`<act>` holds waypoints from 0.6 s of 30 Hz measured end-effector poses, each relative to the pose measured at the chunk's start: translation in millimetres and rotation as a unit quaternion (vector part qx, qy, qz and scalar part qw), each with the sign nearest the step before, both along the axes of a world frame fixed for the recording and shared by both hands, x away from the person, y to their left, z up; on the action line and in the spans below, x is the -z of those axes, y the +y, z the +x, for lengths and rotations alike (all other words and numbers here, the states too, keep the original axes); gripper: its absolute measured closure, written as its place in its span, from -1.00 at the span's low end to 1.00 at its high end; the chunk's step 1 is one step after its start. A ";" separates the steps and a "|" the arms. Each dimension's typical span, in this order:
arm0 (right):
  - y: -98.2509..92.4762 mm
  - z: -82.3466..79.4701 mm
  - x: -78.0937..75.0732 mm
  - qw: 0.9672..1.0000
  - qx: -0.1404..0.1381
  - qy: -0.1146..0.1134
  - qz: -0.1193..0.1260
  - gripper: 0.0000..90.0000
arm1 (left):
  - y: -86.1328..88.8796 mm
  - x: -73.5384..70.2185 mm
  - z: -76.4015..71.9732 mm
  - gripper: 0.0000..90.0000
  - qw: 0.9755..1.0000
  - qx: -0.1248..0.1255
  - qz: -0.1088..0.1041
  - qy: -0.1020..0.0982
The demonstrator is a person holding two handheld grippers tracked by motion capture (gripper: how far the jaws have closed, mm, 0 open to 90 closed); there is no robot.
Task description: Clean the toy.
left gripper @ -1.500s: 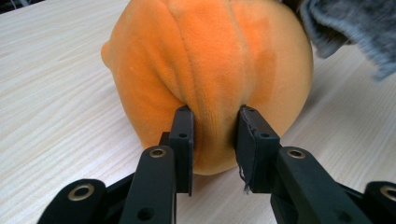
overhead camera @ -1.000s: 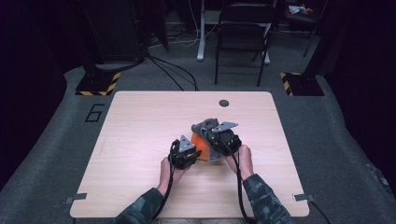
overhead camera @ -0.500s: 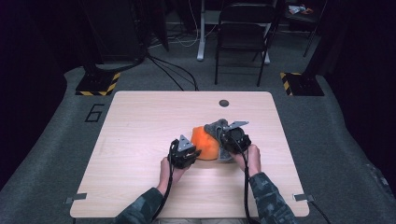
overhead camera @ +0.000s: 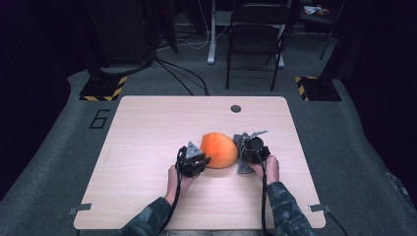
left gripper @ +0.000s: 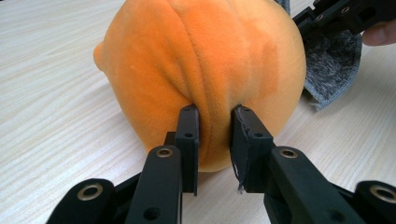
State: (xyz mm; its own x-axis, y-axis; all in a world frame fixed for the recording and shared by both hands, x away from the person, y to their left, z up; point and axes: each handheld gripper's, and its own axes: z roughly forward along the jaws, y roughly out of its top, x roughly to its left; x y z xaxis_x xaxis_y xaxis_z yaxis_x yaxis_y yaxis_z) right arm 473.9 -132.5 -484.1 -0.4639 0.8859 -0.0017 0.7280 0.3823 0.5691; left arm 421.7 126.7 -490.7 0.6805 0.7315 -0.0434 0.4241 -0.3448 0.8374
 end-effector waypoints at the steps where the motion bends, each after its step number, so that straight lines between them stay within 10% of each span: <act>1: -1.6 0.2 -3.2 1.000 0.001 -0.002 0.001 0.70 | 0.4 0.0 0.1 0.63 1.000 0.000 -0.002 0.000; 10: 4.1 -18.8 -62.4 0.994 -0.024 -0.074 0.079 0.71 | 0.2 0.1 0.2 0.61 1.000 -0.002 -0.004 -0.003; 18: 31.9 -20.2 -44.6 0.996 -0.054 -0.065 0.042 0.71 | 1.5 -2.1 -2.0 0.30 1.000 -0.004 0.001 -0.012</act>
State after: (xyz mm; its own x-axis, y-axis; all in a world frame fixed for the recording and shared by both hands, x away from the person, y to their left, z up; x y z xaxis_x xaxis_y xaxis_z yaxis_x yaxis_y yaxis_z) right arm 453.7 -100.6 -439.5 -0.5566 0.8308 0.0044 0.6030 0.4003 0.6900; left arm 419.6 128.2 -488.7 0.6751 0.7373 -0.0257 0.4062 -0.3424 0.8472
